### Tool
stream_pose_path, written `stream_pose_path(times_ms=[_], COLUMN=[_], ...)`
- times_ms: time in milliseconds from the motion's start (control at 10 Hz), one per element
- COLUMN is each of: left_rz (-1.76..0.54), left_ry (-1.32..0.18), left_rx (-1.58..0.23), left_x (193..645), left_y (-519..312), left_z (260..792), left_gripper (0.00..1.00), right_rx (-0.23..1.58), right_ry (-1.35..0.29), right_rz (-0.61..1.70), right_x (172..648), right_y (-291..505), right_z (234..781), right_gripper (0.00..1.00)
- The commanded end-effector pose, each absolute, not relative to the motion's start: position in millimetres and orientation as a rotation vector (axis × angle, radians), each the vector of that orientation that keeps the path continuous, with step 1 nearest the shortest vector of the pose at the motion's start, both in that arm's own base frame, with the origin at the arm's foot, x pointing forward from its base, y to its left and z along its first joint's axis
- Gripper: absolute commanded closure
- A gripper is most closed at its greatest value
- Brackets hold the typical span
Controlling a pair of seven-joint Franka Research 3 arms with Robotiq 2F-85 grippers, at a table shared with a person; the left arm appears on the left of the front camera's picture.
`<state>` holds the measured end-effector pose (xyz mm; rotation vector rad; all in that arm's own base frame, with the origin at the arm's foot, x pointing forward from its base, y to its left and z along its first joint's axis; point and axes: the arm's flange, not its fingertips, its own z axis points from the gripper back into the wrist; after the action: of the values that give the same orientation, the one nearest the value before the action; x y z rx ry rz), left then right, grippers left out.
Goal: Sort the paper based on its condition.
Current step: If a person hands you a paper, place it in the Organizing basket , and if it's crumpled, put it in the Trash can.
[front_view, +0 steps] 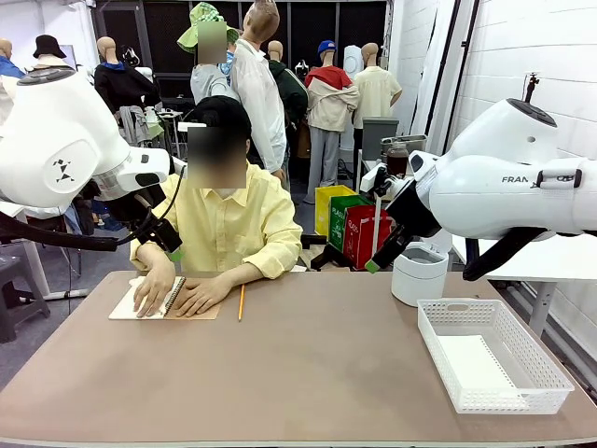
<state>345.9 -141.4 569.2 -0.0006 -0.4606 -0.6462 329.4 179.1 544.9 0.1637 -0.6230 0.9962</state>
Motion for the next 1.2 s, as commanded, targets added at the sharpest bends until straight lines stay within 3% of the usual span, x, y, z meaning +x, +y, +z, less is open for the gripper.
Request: stream_pose_path(times_ms=[0, 1100], left_rz=[-0.647, -0.647], left_ry=[-0.462, -0.462], left_rx=[-0.004, -0.004], left_x=[346.1, 346.1], left_y=[-140.5, -140.5], left_z=[570.0, 570.0], left_gripper=[0.00, 0.00], right_rx=[0.167, 0.167], right_ry=[-0.610, -0.610], right_rz=[1.003, 1.003], right_x=[331.2, 331.2], right_y=[181.2, 181.2], right_z=[546.3, 546.3], right_gripper=[0.00, 0.00])
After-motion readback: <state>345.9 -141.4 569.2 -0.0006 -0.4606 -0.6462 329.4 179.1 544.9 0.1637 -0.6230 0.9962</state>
